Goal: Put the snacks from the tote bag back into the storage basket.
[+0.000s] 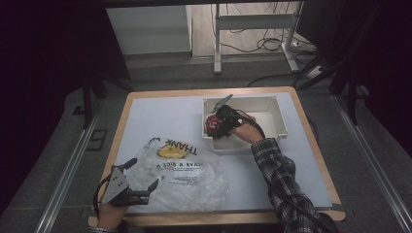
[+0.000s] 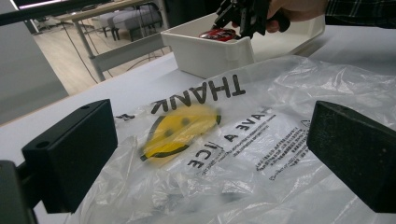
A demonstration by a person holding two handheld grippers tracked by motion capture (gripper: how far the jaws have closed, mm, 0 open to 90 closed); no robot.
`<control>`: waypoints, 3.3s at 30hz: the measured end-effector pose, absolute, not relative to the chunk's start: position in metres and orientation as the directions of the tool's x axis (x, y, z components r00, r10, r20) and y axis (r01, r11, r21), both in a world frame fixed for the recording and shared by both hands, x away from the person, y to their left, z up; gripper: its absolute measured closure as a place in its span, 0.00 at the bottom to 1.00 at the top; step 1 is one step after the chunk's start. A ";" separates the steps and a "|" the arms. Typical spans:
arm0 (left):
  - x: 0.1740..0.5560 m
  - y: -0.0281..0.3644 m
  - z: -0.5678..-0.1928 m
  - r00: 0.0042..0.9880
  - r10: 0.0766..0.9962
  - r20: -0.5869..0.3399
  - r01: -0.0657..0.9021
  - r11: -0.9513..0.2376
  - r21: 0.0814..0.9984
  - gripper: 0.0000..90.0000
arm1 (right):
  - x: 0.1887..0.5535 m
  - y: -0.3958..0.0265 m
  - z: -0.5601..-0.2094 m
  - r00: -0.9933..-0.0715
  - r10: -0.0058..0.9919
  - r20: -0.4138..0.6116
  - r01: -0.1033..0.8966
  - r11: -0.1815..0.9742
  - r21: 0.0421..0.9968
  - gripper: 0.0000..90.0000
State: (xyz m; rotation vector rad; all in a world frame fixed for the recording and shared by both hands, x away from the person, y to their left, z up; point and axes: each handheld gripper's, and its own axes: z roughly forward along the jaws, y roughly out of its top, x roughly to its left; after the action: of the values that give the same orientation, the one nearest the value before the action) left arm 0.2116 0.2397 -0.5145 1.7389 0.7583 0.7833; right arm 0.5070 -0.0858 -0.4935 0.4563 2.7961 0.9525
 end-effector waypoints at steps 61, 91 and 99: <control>0.209 0.242 -0.515 0.572 0.808 0.141 0.119 -0.252 0.960 0.02 | 0.471 -0.113 -0.469 -0.919 0.380 -0.104 0.184 0.648 0.739 0.08; 0.208 0.244 -0.514 0.567 0.817 0.110 0.122 -0.215 0.969 0.02 | 0.455 -0.133 -0.468 -0.912 0.404 -0.067 0.201 0.584 0.787 0.08; 0.208 0.245 -0.514 0.565 0.817 0.112 0.125 -0.219 0.968 0.01 | 0.450 -0.137 -0.467 -0.911 0.409 -0.054 0.209 0.572 0.793 0.08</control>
State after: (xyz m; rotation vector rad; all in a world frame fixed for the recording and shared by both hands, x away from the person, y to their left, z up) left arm 0.2085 0.2446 -0.5142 1.6929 0.7932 0.7812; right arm 0.4501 -0.1370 -0.4668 0.5151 2.5731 1.2527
